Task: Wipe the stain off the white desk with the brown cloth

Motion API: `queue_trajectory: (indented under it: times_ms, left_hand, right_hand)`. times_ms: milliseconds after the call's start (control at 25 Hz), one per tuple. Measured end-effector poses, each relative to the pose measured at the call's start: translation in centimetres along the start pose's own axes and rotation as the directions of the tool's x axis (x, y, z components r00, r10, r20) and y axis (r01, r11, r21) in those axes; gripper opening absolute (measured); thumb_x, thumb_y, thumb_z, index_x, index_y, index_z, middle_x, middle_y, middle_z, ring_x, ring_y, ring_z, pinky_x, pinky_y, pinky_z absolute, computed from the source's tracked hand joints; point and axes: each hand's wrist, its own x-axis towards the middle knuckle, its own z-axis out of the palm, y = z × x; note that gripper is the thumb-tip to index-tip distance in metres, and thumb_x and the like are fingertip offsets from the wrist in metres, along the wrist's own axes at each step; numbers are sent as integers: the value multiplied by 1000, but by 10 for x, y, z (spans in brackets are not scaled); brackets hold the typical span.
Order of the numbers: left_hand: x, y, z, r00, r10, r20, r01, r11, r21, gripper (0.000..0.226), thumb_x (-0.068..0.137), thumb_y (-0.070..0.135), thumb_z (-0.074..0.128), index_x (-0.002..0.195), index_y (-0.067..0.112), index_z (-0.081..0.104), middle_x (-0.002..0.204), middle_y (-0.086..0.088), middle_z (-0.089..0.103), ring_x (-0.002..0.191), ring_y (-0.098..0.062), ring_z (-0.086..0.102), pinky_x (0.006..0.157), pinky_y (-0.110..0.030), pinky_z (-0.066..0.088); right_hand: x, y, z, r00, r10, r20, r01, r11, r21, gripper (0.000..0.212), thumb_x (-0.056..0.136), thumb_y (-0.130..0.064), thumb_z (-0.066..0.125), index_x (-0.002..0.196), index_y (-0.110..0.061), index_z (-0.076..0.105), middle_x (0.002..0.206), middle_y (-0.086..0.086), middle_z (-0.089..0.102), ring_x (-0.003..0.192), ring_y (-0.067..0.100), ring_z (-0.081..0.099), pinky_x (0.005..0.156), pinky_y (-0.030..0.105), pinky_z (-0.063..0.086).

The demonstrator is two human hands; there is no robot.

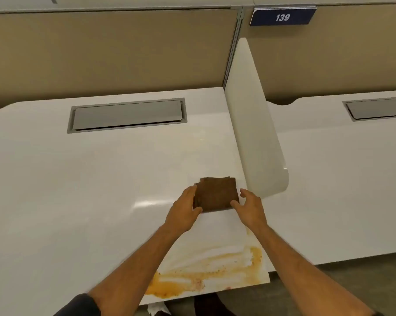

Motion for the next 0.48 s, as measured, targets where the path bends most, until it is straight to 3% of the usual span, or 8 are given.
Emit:
queue_trajectory:
  times_ms: [120, 240, 320, 480]
  left_hand:
    - [16, -4, 14, 996, -77, 42, 74, 995, 60, 74, 102, 19, 63, 165, 14, 23, 171, -4, 27, 152, -24, 36, 123, -34, 31]
    - [23, -8, 25, 988, -117, 102, 102, 984, 148, 74, 104, 20, 60, 166, 17, 19, 174, -2, 17, 157, -22, 27, 123, -31, 26]
    - [24, -11, 28, 986, -107, 131, 84, 983, 164, 77, 103, 20, 61, 166, 19, 16, 175, -2, 14, 157, -22, 25, 123, -30, 25]
    - [19, -15, 20, 995, -46, 88, 30, 984, 174, 78, 100, 24, 66, 165, 15, 23, 172, -5, 23, 155, -23, 30, 124, -29, 23]
  right_hand:
    - [13, 4, 9, 997, 47, 59, -53, 994, 95, 52, 91, -27, 72, 139, -11, 56, 129, 9, 65, 117, 28, 61, 95, 38, 50]
    - [15, 4, 18, 994, 90, 60, -99, 980, 173, 44, 88, -22, 76, 129, -14, 62, 111, 0, 64, 103, 24, 65, 84, 35, 55]
    - [19, 3, 20, 993, 107, 42, -113, 971, 211, 43, 85, -19, 78, 125, -11, 65, 101, -4, 64, 100, 25, 66, 75, 25, 52]
    - [15, -18, 16, 995, 89, 55, -100, 959, 266, 48, 82, -14, 81, 127, -9, 66, 108, 7, 70, 96, 23, 67, 82, 30, 56]
